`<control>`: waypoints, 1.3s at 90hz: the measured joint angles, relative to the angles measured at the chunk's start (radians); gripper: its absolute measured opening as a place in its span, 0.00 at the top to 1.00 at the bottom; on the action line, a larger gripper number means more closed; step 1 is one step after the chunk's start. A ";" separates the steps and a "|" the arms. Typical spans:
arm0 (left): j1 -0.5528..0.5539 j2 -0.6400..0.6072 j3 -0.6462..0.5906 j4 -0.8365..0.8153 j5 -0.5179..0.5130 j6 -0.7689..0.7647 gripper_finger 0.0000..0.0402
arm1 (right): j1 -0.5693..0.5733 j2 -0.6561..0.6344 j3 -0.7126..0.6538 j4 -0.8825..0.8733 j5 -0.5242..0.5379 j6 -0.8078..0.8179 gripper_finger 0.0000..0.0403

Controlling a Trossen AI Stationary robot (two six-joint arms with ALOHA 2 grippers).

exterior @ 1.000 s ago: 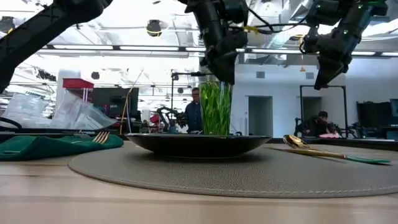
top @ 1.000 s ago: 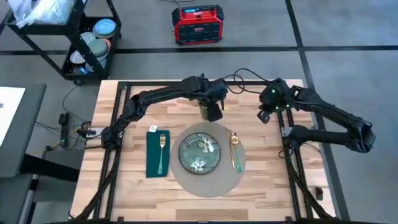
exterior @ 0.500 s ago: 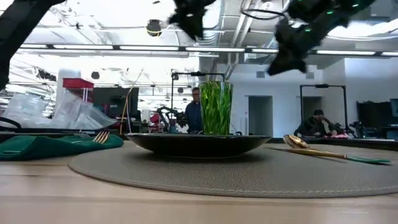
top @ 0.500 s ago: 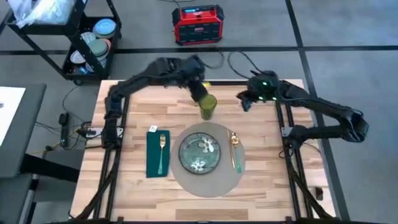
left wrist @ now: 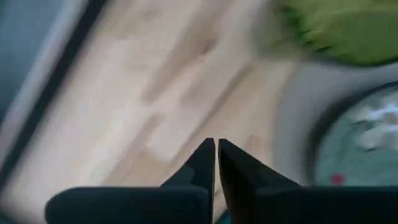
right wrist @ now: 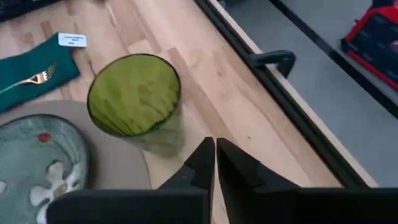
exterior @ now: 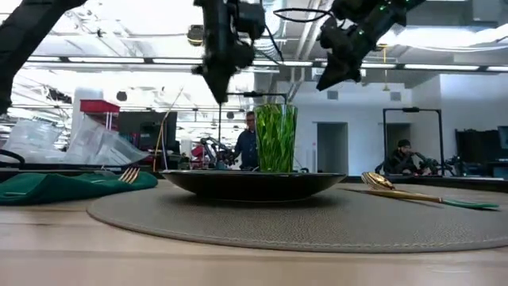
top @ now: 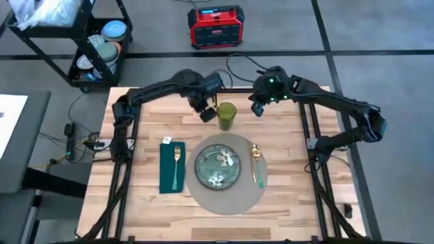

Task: Set table place
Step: Move the green cup to the top center of the table, then return to Home Position

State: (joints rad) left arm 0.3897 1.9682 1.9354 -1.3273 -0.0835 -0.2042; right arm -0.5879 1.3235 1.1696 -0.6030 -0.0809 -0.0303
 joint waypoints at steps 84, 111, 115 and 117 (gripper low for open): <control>-0.029 0.095 -0.053 0.545 0.303 -0.185 1.00 | -0.048 -0.159 0.000 -0.208 0.003 -0.042 1.00; -0.073 0.122 -0.051 0.580 0.323 -0.205 1.00 | -0.047 -0.159 0.000 -0.231 0.003 -0.058 1.00; -0.074 0.109 -0.051 0.568 0.310 -0.205 1.00 | -0.047 -0.163 0.000 -0.224 0.003 -0.077 1.00; -0.074 0.102 -0.051 0.569 0.300 -0.205 1.00 | -0.047 -0.165 0.000 -0.223 0.003 -0.083 1.00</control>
State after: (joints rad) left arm 0.3153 2.0703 1.8839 -0.7588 0.2162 -0.4090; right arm -0.6353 1.1583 1.1694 -0.8257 -0.0776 -0.1137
